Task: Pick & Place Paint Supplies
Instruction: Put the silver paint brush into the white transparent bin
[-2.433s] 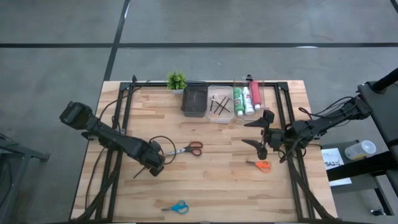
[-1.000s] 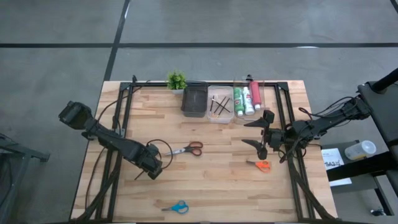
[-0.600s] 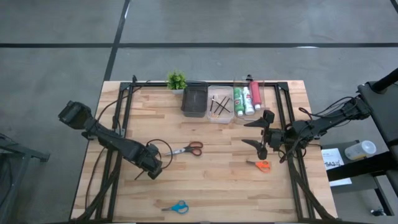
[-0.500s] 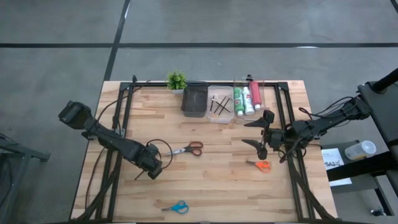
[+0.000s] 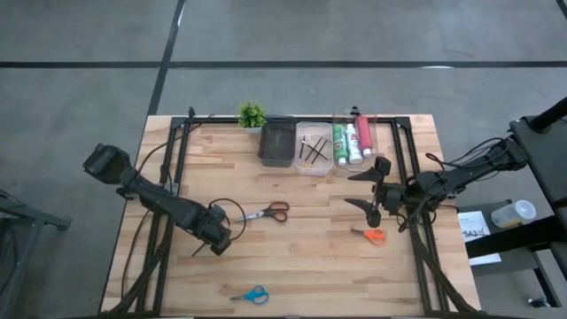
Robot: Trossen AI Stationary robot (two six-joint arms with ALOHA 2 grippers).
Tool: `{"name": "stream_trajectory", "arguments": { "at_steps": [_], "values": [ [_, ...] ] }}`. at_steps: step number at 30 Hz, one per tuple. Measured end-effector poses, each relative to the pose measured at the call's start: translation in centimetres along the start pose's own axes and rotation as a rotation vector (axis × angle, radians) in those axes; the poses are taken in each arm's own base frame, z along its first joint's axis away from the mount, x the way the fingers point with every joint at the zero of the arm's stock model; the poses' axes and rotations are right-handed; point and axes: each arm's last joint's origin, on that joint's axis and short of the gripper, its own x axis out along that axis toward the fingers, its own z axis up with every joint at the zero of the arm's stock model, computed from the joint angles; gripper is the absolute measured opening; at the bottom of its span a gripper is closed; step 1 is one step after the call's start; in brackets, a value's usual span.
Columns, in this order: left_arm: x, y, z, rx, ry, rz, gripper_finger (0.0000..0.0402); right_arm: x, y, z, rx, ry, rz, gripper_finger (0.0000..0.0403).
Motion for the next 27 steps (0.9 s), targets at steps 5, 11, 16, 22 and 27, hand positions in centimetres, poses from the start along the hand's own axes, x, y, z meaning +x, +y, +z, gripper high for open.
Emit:
{"name": "stream_trajectory", "arguments": {
  "at_steps": [5, 11, 16, 22, 27],
  "values": [
    [-0.46, 0.14, 0.04, 0.001, -0.033, -0.020, 0.0012, 0.00, 0.01, 0.00, 0.000, 0.000, 0.000, 0.0288],
    [-0.57, 0.15, 0.07, 0.003, -0.044, -0.018, 0.0011, 0.00, 0.00, 0.00, 0.003, 0.000, 0.000, 0.0288],
    [-0.60, 0.21, 0.05, 0.003, -0.044, -0.012, 0.0011, 0.00, 0.01, -0.01, 0.005, 0.000, 0.001, 0.0288],
    [-0.62, 0.23, 0.04, 0.003, -0.044, -0.010, 0.0011, 0.00, 0.01, -0.01, 0.004, 0.001, 0.000, 0.0288],
    [-0.64, 0.26, 0.04, 0.003, -0.043, -0.009, 0.0012, 0.00, 0.00, 0.00, 0.001, 0.000, 0.000, 0.0288]
  ]
}}
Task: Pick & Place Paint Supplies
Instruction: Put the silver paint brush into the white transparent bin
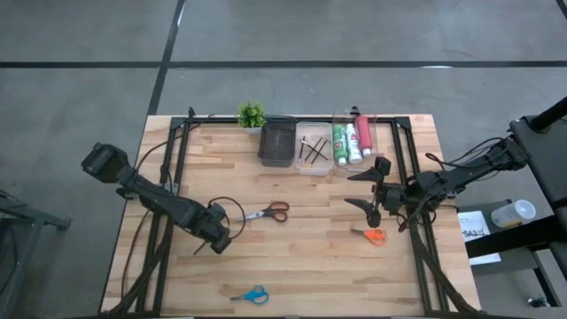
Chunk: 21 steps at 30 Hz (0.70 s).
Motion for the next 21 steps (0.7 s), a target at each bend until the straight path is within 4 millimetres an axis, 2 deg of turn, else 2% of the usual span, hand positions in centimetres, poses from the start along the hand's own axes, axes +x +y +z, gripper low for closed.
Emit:
{"name": "stream_trajectory", "arguments": {
  "at_steps": [21],
  "values": [
    [-0.30, 0.09, 0.01, 0.000, -0.013, -0.011, 0.0012, 0.00, 0.01, -0.01, 0.004, 0.000, 0.000, 0.0288]
  ]
}}
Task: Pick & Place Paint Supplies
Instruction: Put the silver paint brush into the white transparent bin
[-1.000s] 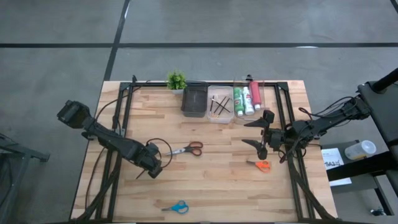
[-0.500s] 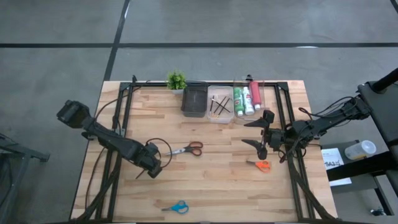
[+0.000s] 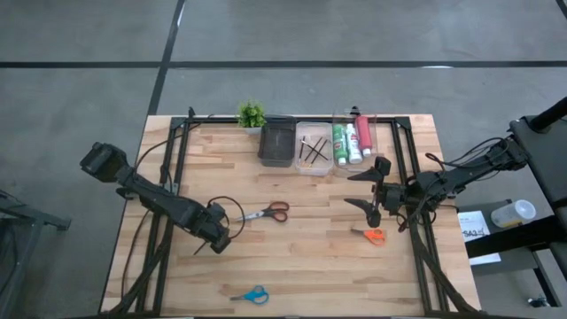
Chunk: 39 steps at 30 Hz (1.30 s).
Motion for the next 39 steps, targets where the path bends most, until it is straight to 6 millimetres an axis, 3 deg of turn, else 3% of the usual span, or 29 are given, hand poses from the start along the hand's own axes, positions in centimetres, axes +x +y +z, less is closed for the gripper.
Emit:
{"name": "stream_trajectory", "arguments": {
  "at_steps": [18, 29, 39],
  "values": [
    [0.10, 0.15, -0.01, -0.015, -0.007, 0.005, 0.0015, 0.00, -0.01, 0.01, -0.002, 0.000, 0.000, 0.0288],
    [0.17, 0.18, -0.01, -0.008, -0.009, 0.007, 0.0121, 0.00, -0.01, 0.01, -0.005, 0.000, 0.000, 0.0288],
    [-0.55, -0.74, -0.50, -0.008, 0.063, -0.042, 0.0132, 0.00, -0.01, 0.01, 0.000, 0.000, 0.000, 0.0288]
  ]
}}
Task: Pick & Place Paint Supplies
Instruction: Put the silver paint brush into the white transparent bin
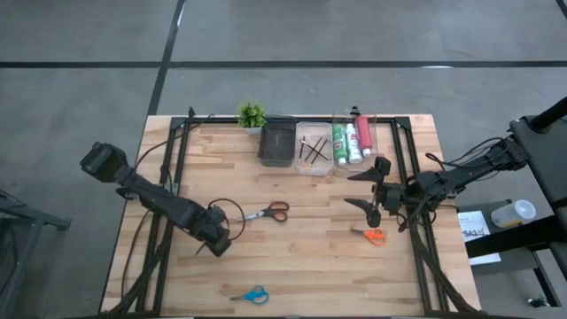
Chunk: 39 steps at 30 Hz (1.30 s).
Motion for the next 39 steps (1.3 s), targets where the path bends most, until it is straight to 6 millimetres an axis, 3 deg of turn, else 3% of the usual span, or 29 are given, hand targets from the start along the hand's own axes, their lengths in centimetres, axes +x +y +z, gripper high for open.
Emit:
{"name": "stream_trajectory", "arguments": {
  "at_steps": [15, 39],
  "values": [
    [-0.3, -0.5, -5.0, -0.097, 0.028, 0.023, 0.0132, 0.0, 0.0, 0.0, -0.003, 0.000, 0.001, 0.0288],
    [-0.1, -0.1, -5.0, -0.119, -0.017, 0.042, 0.0132, 0.0, 0.0, 0.0, 0.000, 0.000, 0.000, 0.0288]
  ]
}}
